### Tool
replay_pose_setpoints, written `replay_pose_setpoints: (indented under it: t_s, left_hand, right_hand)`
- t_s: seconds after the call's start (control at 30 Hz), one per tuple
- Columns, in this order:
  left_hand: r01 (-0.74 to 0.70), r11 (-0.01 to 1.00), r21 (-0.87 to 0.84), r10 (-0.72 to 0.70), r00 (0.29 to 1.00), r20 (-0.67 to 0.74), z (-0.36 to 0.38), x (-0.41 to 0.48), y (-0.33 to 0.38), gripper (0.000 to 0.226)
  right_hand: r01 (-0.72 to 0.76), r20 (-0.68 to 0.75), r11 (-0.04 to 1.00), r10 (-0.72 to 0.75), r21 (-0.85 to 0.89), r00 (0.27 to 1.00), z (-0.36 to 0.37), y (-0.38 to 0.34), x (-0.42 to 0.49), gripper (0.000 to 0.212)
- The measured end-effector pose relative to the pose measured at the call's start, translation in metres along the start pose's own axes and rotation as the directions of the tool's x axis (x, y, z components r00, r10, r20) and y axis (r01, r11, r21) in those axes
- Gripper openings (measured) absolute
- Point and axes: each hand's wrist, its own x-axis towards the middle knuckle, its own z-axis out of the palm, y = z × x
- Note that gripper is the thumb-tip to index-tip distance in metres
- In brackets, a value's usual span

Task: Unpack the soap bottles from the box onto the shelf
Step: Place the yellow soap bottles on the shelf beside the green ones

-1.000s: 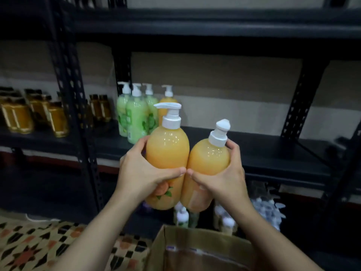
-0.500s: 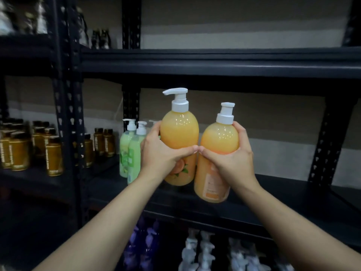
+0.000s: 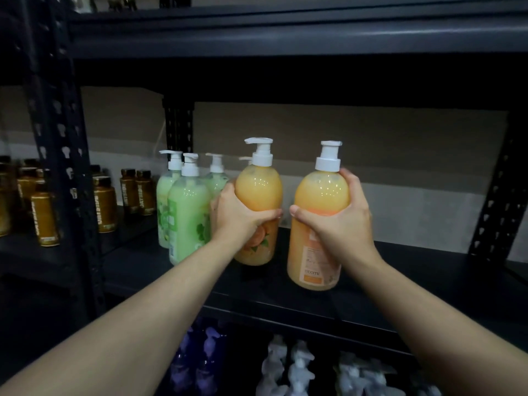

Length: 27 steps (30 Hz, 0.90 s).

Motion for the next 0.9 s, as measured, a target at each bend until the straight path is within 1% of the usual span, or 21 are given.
replay_pose_setpoints:
  t_s: [0.13, 0.37, 0.5, 0.63, 0.73, 0.9]
  left_hand:
    - [0.033, 0.999, 0.007, -0.033, 0.999, 0.006, 0.009, -0.005, -0.008, 0.104]
    - [0.100, 0.995, 0.020, -0.100, 0.995, 0.026, 0.019, -0.011, -0.017, 0.095]
    - [0.092, 0.995, 0.032, -0.093, 0.995, 0.045, 0.023, -0.011, -0.024, 0.095]
    - [0.127, 0.991, 0.044, -0.130, 0.990, 0.053, 0.031, -0.023, -0.036, 0.109]
    - [0.145, 0.989, 0.035, -0.147, 0.989, 0.035, 0.035, -0.029, -0.040, 0.108]
    - [0.158, 0.987, 0.030, -0.160, 0.985, 0.059, 0.034, -0.027, -0.042, 0.110]
  right_hand:
    - [-0.009, -0.017, 1.000, 0.009, -0.017, 1.000, -0.005, 0.003, -0.001, 0.103]
    - [-0.022, -0.009, 1.000, 0.021, -0.022, 1.000, -0.014, 0.006, -0.002, 0.102]
    - [-0.029, -0.009, 0.999, 0.029, -0.021, 1.000, -0.018, 0.007, -0.003, 0.102]
    - [-0.042, -0.026, 0.999, 0.041, -0.029, 0.999, -0.021, 0.009, -0.007, 0.102]
    - [-0.057, -0.028, 0.998, 0.056, -0.027, 0.998, -0.022, 0.011, -0.011, 0.102]
    - [-0.065, -0.039, 0.997, 0.064, -0.033, 0.997, -0.022, 0.010, -0.015, 0.101]
